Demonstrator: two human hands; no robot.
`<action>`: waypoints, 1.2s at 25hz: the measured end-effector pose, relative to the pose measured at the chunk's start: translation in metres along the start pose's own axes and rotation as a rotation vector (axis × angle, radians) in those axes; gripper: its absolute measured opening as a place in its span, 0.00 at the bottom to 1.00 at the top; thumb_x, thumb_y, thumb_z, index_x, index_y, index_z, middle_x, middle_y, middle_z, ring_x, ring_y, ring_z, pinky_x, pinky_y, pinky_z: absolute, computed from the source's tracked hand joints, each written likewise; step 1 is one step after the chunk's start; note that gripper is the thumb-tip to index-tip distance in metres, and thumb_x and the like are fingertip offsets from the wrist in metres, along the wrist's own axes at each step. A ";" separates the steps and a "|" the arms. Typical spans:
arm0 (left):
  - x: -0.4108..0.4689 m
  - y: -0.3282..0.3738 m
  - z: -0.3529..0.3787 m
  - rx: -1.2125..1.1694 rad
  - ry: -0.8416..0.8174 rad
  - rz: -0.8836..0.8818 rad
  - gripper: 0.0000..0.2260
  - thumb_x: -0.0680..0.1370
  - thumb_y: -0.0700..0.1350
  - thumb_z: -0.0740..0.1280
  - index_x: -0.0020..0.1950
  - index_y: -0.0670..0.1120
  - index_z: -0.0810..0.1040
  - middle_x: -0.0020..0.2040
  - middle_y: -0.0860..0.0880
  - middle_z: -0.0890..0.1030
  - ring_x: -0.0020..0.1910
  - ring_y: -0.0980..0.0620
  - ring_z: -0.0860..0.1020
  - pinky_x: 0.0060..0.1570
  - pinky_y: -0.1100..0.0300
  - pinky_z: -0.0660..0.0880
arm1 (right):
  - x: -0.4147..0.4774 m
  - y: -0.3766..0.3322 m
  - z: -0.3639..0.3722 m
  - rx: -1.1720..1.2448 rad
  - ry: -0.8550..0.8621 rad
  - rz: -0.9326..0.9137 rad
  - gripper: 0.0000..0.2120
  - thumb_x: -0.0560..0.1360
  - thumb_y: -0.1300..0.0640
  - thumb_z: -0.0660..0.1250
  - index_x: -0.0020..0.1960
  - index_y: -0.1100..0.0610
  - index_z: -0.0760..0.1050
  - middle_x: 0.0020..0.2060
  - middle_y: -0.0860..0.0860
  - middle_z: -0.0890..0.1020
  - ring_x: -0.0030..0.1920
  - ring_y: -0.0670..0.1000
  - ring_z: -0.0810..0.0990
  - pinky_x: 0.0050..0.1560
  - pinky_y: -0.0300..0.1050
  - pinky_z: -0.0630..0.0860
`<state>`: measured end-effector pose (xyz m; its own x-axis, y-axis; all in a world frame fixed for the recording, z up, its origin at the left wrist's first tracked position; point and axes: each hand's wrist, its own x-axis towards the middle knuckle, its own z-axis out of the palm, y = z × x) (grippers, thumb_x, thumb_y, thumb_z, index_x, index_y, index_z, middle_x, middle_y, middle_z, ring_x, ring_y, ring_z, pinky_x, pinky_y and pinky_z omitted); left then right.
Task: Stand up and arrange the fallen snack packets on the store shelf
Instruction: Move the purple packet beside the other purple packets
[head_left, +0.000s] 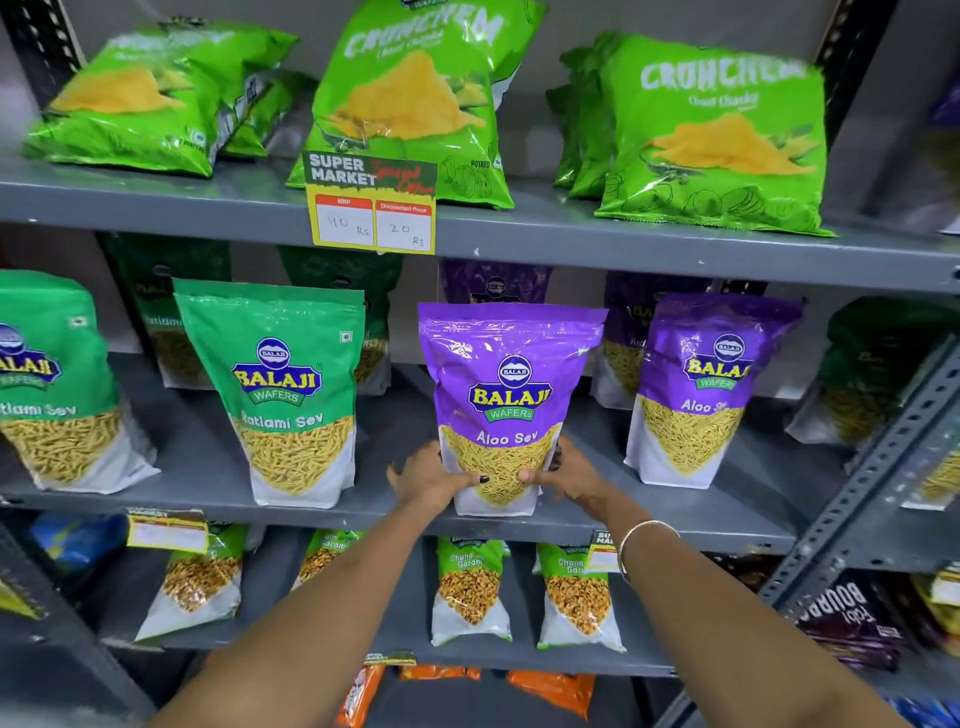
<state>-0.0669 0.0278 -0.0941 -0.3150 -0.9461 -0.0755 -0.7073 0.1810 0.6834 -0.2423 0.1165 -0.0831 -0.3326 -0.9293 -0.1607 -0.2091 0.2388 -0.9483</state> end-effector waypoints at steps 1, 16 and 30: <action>-0.002 0.001 0.000 0.001 0.013 0.002 0.27 0.65 0.60 0.72 0.59 0.49 0.75 0.62 0.49 0.80 0.65 0.47 0.74 0.71 0.42 0.56 | 0.000 -0.001 0.000 0.012 -0.009 0.000 0.23 0.70 0.72 0.69 0.60 0.59 0.66 0.51 0.55 0.76 0.41 0.41 0.74 0.23 0.24 0.70; -0.010 0.003 -0.007 0.076 -0.008 0.000 0.35 0.64 0.62 0.72 0.66 0.47 0.69 0.69 0.47 0.72 0.70 0.45 0.68 0.70 0.43 0.58 | -0.008 -0.004 -0.007 -0.028 0.071 0.078 0.42 0.66 0.63 0.75 0.72 0.62 0.54 0.70 0.59 0.68 0.70 0.58 0.68 0.63 0.51 0.70; -0.052 0.106 0.093 0.004 0.068 0.732 0.24 0.74 0.50 0.66 0.66 0.39 0.69 0.63 0.41 0.74 0.63 0.43 0.74 0.63 0.60 0.63 | -0.059 0.046 -0.167 -0.155 0.601 0.145 0.46 0.61 0.54 0.79 0.70 0.64 0.57 0.68 0.60 0.69 0.67 0.60 0.70 0.67 0.55 0.69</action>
<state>-0.1848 0.1212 -0.0853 -0.6675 -0.5973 0.4446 -0.3336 0.7737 0.5386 -0.3858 0.2297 -0.0715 -0.8160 -0.5749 -0.0604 -0.2389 0.4305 -0.8704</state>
